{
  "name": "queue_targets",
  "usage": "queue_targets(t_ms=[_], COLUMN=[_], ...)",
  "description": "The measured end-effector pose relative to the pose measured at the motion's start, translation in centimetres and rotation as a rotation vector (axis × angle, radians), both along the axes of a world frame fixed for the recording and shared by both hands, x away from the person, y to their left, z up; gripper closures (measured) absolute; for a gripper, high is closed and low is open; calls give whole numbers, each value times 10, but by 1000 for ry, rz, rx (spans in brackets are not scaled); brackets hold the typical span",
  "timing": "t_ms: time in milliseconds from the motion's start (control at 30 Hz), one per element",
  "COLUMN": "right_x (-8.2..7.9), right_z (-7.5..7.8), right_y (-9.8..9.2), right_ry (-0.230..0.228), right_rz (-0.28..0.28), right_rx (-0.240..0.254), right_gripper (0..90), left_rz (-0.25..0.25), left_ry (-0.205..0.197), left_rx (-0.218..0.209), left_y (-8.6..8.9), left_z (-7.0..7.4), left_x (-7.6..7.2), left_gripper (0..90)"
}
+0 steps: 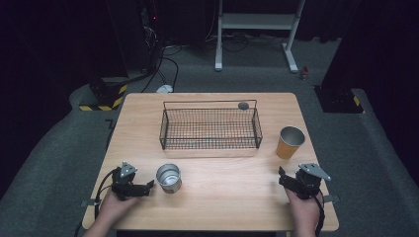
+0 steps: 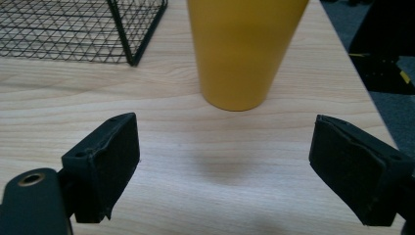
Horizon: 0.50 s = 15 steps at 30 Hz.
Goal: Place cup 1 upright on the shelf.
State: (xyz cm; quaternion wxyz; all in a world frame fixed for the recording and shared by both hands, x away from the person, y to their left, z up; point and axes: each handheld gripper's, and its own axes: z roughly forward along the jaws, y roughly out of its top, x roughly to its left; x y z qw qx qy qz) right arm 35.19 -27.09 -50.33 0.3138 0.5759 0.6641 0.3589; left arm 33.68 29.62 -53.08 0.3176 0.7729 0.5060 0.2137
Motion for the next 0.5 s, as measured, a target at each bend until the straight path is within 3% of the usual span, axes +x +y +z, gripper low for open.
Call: queue_targets(t_ms=[500], right_x=[-1], right_z=[1], right_y=[-7], right_ry=[-16], right_rz=[2], right_rx=[6], right_gripper=[129], left_rz=[0], left_ry=[-1], left_rx=[0], left_y=[0], left_z=[0], left_x=[0], left_gripper=[5])
